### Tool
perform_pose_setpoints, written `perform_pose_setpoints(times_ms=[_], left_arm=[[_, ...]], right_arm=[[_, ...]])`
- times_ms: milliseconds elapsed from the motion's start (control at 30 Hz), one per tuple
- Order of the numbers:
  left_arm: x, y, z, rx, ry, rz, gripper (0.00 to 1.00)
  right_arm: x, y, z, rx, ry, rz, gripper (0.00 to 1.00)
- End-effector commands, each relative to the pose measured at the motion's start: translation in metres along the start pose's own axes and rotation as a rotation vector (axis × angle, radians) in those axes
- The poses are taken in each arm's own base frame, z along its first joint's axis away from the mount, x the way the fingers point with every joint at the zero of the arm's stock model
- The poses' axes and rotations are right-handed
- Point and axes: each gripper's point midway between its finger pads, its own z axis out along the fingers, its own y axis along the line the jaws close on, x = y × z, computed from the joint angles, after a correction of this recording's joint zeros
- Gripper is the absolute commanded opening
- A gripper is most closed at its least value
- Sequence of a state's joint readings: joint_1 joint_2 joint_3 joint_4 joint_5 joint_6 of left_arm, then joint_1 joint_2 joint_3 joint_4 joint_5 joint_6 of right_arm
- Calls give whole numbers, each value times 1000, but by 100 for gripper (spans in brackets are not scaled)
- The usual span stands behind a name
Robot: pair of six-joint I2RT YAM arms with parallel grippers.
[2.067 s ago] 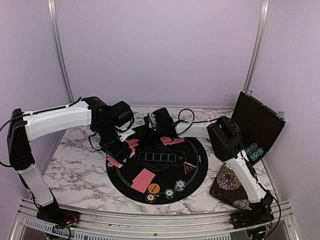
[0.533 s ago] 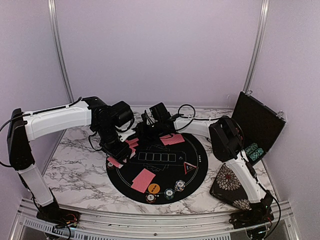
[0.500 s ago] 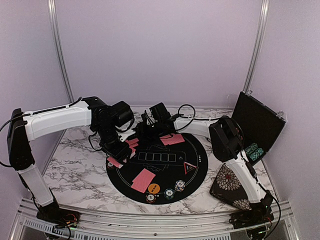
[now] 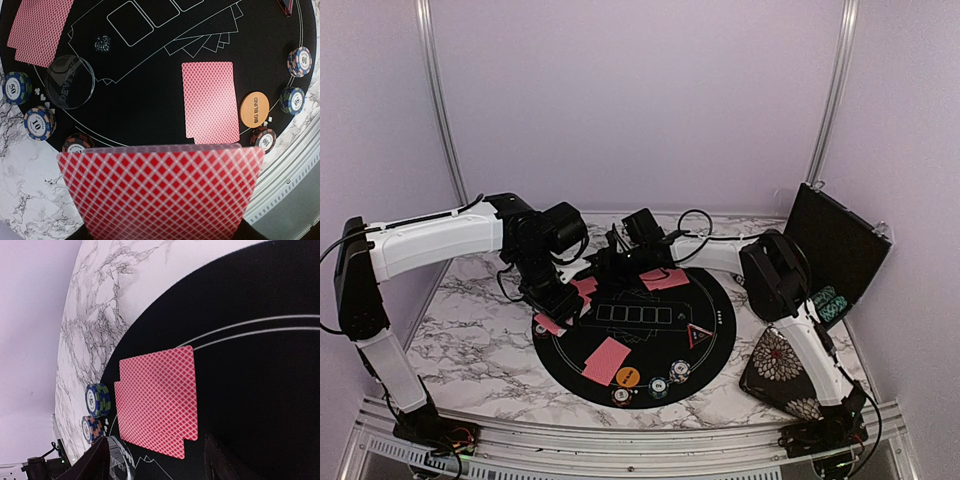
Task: Distribute texas hold em gaming equipment
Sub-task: Distribute the poker card in the dealer area.
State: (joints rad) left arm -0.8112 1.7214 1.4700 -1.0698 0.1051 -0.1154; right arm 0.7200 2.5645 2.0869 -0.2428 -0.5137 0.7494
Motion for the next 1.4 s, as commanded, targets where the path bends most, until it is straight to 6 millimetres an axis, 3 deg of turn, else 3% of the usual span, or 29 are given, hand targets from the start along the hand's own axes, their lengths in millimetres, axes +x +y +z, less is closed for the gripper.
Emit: perform_pose_setpoints(times_ms=[0,433,867,1033,1367], left_arm=[[1,-3,-7,11,-13,5,44],[-1,-5,-5,11,-10,11,44],[-8,-13,-3,11,-9,29,44],[-9,-15,-4,9,-9,35,44],[-8,-19,-1,14,2,42,44]], right_arm=[[-19,21,-34,-32,-57,-24,63],[-20,39,-102,-87,-133,-37,63],[19,57,-158,-205,-115,-59,62],[45,67,-167,-294,-64,-36,60],[86,82,-158,-399,23,1,56]])
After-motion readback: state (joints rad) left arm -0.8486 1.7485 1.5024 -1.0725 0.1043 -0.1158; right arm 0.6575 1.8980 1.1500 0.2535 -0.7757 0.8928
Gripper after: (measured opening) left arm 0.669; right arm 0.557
